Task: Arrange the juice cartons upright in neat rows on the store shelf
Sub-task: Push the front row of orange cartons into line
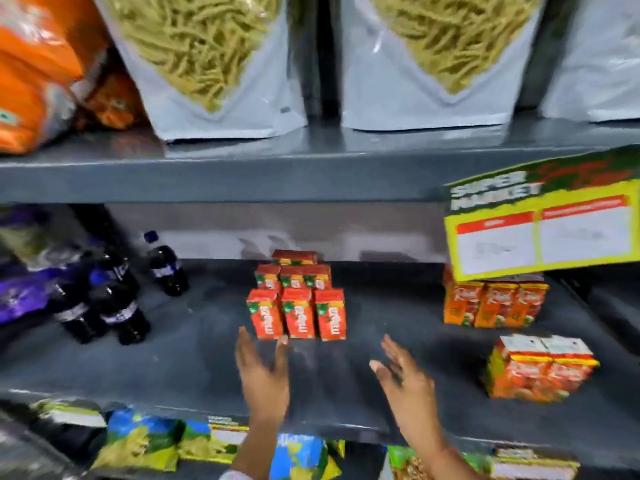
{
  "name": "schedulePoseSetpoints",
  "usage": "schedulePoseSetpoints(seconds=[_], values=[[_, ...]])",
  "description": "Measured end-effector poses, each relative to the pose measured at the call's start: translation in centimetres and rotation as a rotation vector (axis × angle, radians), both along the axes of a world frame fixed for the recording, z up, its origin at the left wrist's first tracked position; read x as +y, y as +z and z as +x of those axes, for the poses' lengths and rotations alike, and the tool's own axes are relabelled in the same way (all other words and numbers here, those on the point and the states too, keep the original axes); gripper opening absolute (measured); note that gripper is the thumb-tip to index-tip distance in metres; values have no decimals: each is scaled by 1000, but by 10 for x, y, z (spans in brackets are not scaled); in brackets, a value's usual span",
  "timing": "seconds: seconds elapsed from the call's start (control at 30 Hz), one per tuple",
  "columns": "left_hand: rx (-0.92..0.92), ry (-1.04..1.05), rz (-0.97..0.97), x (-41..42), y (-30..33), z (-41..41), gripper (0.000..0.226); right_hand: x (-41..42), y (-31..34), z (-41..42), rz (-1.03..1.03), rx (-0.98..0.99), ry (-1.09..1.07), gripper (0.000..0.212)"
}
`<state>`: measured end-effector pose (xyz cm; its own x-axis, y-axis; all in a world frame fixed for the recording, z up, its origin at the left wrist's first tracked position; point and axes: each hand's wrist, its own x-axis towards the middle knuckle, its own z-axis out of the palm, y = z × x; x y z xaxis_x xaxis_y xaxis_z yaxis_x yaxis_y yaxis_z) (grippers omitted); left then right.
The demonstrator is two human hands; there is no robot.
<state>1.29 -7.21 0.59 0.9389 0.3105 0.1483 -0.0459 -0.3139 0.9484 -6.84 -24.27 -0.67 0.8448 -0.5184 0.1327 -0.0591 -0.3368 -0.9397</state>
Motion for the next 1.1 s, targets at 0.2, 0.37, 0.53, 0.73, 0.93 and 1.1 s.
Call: schedulePoseSetpoints(seconds=[0.2,0.37,0.53,0.73,0.93,1.1], values=[[220,-191,121,42,-14,57,76,35,-4,59,-11,179,-4,63],[202,-287,101,33,-12,79,25,59,-2,92,-93,121,-41,42],[200,-330,115,29,-17,80,31,73,-6,98,-93,115,-136,38],[167,-332,148,31,-18,80,34,80,-5,106,-60,187,-260,35],[199,-378,157,39,-17,74,37,87,4,96,-140,258,-268,40],[226,-364,192,58,-17,48,27,103,3,66,-156,277,-277,41]])
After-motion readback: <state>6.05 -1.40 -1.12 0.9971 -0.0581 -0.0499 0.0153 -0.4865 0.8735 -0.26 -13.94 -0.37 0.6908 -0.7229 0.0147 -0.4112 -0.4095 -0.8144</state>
